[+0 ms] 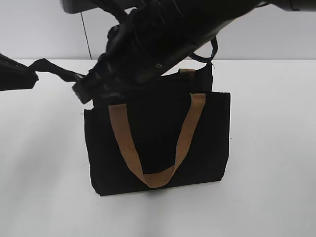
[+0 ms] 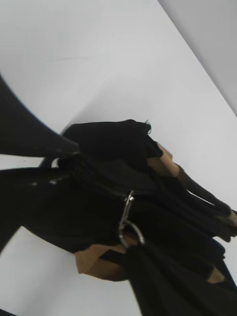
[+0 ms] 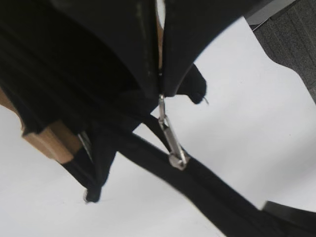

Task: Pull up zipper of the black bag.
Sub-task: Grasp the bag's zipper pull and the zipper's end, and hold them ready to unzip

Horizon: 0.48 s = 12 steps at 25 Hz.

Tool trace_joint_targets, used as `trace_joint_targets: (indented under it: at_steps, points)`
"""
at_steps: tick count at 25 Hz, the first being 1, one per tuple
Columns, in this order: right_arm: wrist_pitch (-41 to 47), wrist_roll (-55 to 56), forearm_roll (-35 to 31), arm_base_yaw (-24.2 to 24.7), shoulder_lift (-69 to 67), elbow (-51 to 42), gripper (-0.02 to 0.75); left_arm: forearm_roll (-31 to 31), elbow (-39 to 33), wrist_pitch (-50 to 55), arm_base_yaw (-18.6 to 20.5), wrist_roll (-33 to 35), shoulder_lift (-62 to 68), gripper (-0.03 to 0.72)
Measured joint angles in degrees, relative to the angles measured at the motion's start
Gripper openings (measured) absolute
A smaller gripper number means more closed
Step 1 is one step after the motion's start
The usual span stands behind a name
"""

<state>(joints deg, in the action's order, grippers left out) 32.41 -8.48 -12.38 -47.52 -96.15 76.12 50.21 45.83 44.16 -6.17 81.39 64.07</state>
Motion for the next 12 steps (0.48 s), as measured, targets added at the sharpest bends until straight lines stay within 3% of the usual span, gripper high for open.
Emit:
trace_joint_targets:
  at_steps: [8,12]
  points:
    - [2.1,0.0,-2.1,3.6,0.9,0.0,-0.001,-5.4,0.0,0.7,-0.2,-0.7,0.0,0.014]
    - [3.2,0.9,-2.2,4.7,1.3,0.0,-0.001,-11.7,0.0,2.4,-0.3,-2.8,0.0,0.014]
